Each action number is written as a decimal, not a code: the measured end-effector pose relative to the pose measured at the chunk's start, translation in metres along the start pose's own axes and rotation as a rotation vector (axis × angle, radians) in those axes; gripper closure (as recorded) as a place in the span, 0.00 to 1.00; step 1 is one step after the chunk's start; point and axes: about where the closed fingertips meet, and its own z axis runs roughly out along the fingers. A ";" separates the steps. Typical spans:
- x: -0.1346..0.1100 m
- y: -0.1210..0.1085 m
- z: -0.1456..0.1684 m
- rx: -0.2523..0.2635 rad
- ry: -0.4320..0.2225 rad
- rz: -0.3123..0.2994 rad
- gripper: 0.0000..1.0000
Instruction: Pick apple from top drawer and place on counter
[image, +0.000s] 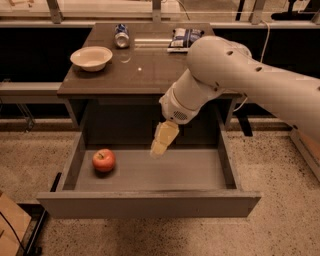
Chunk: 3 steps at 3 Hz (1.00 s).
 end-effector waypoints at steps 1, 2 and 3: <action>-0.005 0.001 0.025 0.004 -0.017 0.017 0.00; -0.024 0.000 0.064 0.013 -0.075 0.013 0.00; -0.040 0.001 0.109 0.004 -0.152 0.035 0.00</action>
Offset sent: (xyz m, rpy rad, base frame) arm 0.0317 0.0911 -0.0690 0.1500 -0.0574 -0.0078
